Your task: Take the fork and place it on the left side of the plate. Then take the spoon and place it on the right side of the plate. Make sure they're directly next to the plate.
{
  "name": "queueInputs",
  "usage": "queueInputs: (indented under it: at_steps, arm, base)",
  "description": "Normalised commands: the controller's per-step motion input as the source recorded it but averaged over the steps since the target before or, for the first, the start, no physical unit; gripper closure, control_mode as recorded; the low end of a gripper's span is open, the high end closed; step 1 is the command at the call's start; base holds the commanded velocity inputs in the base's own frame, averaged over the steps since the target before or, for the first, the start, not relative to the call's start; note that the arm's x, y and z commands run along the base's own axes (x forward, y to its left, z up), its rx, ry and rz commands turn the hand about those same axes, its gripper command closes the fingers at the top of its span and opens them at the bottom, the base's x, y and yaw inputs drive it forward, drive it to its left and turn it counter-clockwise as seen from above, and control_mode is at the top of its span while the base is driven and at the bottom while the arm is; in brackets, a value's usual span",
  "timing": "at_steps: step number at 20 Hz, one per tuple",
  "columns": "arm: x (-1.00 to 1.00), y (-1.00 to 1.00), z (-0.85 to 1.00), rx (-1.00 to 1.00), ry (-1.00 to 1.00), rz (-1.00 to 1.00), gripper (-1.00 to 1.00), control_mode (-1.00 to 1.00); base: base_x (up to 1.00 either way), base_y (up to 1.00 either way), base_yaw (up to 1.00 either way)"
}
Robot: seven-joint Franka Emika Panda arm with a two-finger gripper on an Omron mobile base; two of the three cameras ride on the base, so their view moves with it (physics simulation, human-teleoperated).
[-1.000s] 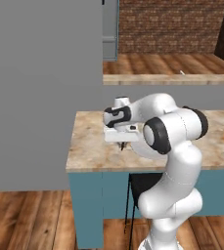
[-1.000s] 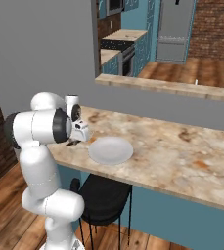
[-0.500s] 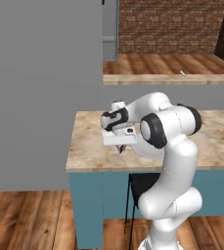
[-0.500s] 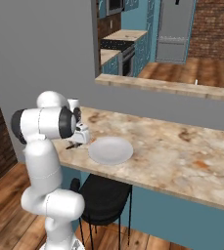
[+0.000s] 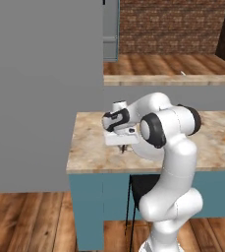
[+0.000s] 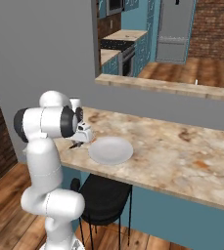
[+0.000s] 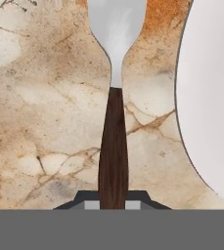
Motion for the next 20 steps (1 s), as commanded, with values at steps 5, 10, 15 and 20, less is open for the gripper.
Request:
queueInputs:
  at_steps: [5, 10, 15, 20]
  arm:
    - [0.01, -0.27, -0.03, 0.00, 0.00, 0.02, 1.00, -1.00]
    - [0.16, 0.00, 0.00, 0.00, 0.00, 0.00, -1.00, -1.00]
    - [0.24, 0.00, 0.00, 0.00, 0.00, 0.00, -1.00, -1.00]
    - [0.00, 0.00, 0.03, 0.00, 0.00, 0.00, -1.00, -1.00]
  base:
    - [0.00, 0.00, 0.00]
    - [0.00, 0.00, 0.00]
    - [0.00, 0.00, 0.00]
    - [0.00, 0.00, 0.00]
